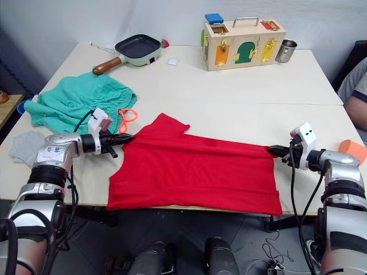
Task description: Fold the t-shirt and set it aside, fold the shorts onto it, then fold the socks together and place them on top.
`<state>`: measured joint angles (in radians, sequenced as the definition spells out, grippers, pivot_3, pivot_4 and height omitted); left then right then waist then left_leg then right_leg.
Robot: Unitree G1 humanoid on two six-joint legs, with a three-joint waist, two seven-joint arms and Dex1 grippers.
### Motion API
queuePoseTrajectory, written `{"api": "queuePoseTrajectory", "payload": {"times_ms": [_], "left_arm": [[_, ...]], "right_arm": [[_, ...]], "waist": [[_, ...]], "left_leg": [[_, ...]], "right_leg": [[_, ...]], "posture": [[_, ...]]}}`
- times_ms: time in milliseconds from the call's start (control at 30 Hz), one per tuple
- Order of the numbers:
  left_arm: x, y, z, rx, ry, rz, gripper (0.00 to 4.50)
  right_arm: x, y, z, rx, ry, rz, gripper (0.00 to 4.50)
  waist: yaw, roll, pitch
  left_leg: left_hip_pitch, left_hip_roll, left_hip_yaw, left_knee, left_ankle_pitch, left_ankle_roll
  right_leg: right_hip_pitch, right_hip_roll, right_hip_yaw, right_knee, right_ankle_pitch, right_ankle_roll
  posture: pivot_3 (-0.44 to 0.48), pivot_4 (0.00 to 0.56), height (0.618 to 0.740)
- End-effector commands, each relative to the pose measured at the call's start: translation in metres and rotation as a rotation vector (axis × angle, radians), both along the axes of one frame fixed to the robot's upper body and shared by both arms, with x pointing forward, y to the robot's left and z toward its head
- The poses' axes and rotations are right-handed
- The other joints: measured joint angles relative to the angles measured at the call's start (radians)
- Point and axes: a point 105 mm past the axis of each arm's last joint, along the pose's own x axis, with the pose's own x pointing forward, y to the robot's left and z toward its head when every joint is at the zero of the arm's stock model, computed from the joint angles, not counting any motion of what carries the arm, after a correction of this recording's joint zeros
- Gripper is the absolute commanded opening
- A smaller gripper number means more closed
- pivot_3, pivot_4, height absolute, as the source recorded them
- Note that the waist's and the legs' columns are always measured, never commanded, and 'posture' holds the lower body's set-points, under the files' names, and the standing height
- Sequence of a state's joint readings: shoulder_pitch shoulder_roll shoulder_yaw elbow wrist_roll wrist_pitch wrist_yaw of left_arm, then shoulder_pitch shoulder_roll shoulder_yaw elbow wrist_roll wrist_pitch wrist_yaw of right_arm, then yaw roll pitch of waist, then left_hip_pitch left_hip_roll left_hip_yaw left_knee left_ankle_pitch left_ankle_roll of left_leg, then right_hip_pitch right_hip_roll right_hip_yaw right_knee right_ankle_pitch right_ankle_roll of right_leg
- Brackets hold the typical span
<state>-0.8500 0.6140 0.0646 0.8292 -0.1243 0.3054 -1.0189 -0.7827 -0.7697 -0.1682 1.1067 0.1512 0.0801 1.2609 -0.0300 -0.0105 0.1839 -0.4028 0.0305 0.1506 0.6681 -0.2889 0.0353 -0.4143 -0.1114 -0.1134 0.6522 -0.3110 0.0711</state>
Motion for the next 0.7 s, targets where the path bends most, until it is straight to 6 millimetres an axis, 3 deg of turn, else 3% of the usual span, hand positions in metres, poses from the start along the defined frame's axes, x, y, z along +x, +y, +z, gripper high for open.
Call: {"api": "queuePoseTrajectory", "payload": {"times_ms": [33,167,367,400,700], "left_arm": [[-0.005,0.004,0.021,-0.047,-0.025,-0.024,1.23],[-0.009,0.003,0.032,-0.08,-0.018,-0.046,2.47],[0.009,-0.006,0.046,-0.128,-0.024,0.012,4.28],[0.013,-0.01,0.045,-0.127,-0.018,0.018,4.47],[0.047,-0.051,0.039,-0.119,-0.006,0.101,4.47]], "right_arm": [[-0.006,-0.001,0.018,0.027,-0.068,0.053,1.02],[-0.014,-0.003,0.036,0.011,-0.165,0.098,2.36],[-0.034,0.011,0.058,-0.047,-0.368,0.191,4.45],[-0.035,0.015,0.06,-0.04,-0.382,0.193,4.5],[-0.04,0.048,0.055,-0.004,-0.417,0.23,4.5]], "waist": [[0.0,0.0,0.0],[0.001,0.0,0.0],[0.009,0.0,0.0],[0.01,0.0,0.0],[0.008,-0.001,0.0]], "left_leg": [[0.0,0.0,0.0,0.0,0.0,0.0],[0.0,0.0,0.0,0.0,0.0,0.0],[0.0,0.0,-0.002,0.001,0.0,0.0],[0.0,-0.001,-0.002,0.001,0.0,0.0],[0.0,-0.001,-0.002,0.002,0.0,0.0]], "right_leg": [[0.0,0.0,0.0,0.0,0.0,0.0],[0.0,0.0,0.0,0.0,0.0,0.0],[0.001,-0.001,-0.001,0.0,0.0,0.0],[0.001,-0.001,-0.001,0.0,0.0,0.0],[0.001,0.0,-0.001,0.001,0.0,0.0]], "posture": [[0.0,0.15,0.74],[0.0,0.15,0.74],[0.0,0.15,0.74],[0.0,0.15,0.74],[0.0,0.15,0.74]]}}
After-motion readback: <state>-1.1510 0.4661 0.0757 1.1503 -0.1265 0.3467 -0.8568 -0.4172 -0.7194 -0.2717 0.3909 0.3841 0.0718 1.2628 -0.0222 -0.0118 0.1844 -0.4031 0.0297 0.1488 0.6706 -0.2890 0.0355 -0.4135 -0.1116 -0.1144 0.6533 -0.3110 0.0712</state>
